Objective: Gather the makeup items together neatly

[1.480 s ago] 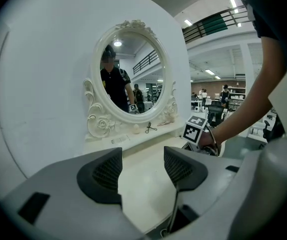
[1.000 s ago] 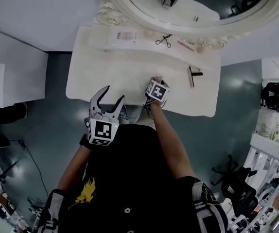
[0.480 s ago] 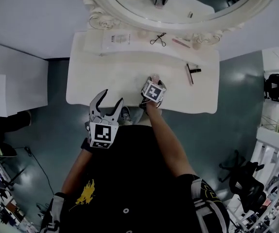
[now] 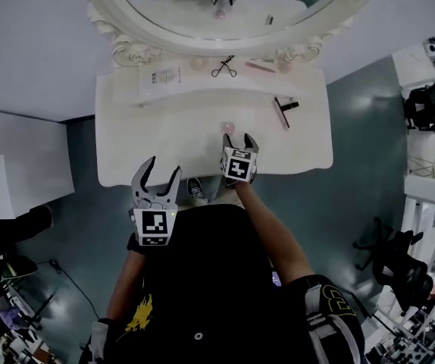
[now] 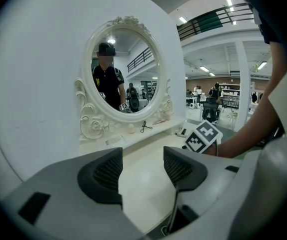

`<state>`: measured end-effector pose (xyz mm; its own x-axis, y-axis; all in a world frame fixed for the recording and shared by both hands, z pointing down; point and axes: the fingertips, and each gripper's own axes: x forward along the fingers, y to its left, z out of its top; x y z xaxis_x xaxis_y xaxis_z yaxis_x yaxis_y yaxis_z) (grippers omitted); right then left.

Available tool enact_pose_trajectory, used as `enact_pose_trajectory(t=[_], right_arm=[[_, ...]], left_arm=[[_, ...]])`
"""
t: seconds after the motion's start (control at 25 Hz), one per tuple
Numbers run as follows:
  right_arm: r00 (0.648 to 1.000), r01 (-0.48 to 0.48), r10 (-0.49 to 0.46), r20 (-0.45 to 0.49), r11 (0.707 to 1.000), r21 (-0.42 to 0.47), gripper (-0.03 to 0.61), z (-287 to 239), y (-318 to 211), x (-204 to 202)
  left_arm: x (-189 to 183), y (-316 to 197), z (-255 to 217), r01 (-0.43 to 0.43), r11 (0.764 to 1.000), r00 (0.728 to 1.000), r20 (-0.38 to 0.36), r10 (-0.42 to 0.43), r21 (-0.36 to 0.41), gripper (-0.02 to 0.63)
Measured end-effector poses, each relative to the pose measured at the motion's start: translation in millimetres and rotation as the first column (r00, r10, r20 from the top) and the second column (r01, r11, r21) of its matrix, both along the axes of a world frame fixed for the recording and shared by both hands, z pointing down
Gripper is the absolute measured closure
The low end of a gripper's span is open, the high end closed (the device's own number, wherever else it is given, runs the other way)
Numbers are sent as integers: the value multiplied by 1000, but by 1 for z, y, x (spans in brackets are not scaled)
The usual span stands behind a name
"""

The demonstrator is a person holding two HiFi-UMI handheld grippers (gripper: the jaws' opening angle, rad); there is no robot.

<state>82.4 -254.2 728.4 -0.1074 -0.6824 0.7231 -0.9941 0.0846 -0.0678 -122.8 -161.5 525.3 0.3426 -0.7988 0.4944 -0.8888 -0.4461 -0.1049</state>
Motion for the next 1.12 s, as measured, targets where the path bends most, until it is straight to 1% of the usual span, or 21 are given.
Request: enact_pose_trajectory(t=[0.12,0.16,0.2,0.28,0.4,0.48,0.56,0.64,0.72,0.76,0.84,0.88,1.0,1.04,1.12], right_arm=[[996,-3,7,-86,999,45,318,-9,-12,64],[993,-3,9,-120,999,46,350,-10,-19,88],[988,-2,7,-151,999,35,368,-7,-24,111],[980,2,-3,-197,1000,-6,374,3,-32,152],[973,10,-18,-230,999,-35,377,13,-38,188],[970,15,-26,-241,999,-46,384,21,-42,196],[972,20,-33,-234,998,-61,388,27,-44,195],[971,32,-47,-234,997,-70,419,25,-43,188],[970,44,-58,-237,997,-61,487,20,-41,180],[970,43,-55,-236,997,-58,492,21,-40,177],[975,22,-37,-221,997,-67,459,30,-40,178],[977,13,-28,-209,997,-75,457,34,-39,178],[985,-2,-13,-171,996,-85,493,35,-40,172],[988,-16,5,-152,997,-76,494,30,-40,169],[993,-75,70,-92,996,-50,495,18,-36,163]], left_arm=[[2,-6,3,-15,1000,1000,-1,15,-5,350],[4,-9,3,-21,1000,1000,1,21,-6,350],[6,-10,3,-25,1000,1000,4,25,-6,350],[9,-13,4,-28,1000,1000,8,28,-8,350],[15,-15,5,-32,999,999,15,32,-18,350],[18,-16,7,-35,999,999,18,36,-21,350],[21,-19,7,-39,999,999,21,39,-22,350],[23,-21,5,-40,999,999,25,41,-20,350],[24,-21,3,-40,999,999,25,41,-16,350],[24,-22,2,-41,999,999,25,41,-14,350],[24,-22,3,-44,999,999,25,45,-15,350],[25,-20,3,-48,999,999,26,48,-16,350],[25,-17,2,-53,999,998,33,54,-12,350],[24,-16,1,-51,999,998,33,51,-8,350],[23,-13,-1,-43,999,999,27,43,0,350]])
